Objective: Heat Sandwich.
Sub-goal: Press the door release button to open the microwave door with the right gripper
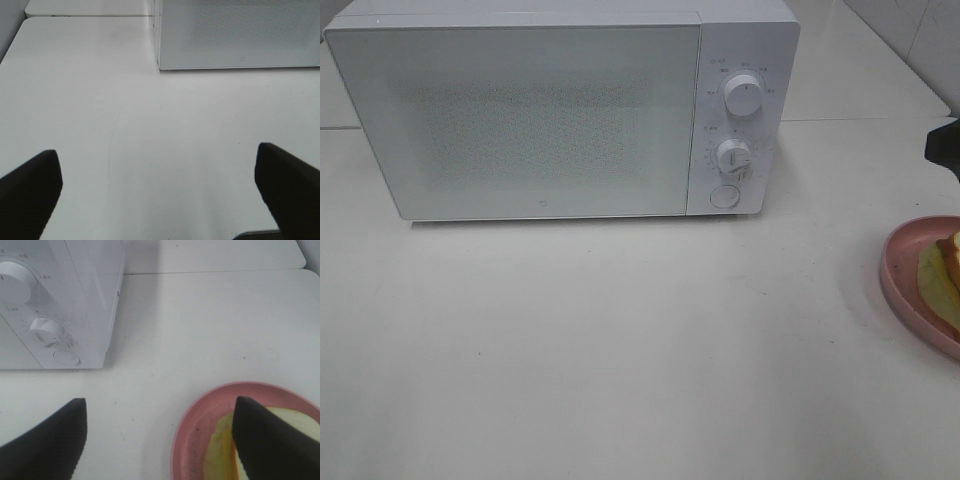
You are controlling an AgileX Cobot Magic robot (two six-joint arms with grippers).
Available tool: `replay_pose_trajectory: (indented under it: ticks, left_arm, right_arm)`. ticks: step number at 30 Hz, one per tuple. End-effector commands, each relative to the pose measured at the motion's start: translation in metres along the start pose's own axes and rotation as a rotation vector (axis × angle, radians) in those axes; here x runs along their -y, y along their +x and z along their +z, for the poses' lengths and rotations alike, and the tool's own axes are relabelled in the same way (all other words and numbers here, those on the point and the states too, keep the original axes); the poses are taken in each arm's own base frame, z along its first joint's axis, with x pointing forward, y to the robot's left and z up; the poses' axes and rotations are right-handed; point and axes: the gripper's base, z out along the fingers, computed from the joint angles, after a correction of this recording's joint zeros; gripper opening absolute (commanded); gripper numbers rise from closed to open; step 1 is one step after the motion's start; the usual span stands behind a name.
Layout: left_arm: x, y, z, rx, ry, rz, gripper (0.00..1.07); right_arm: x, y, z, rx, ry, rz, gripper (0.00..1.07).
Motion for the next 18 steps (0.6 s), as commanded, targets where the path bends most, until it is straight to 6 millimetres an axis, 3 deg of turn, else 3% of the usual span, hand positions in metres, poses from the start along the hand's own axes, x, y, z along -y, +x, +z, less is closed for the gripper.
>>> replay_pose_trajectory:
  ticks: [1, 8, 18]
  left_arm:
    - [0.000, 0.002, -0.003, 0.032, 0.010, 0.004, 1.01]
    - [0.000, 0.002, -0.003, 0.032, 0.010, 0.004, 1.01]
    - [0.000, 0.002, -0.003, 0.032, 0.010, 0.004, 1.01]
  right_arm:
    - [-0.001, 0.002, 0.009, 0.084, -0.018, -0.001, 0.76]
    - [-0.003, 0.014, 0.020, 0.274, -0.053, 0.003, 0.76]
    - [0.001, 0.034, 0.033, 0.332, -0.016, 0.125, 0.76]
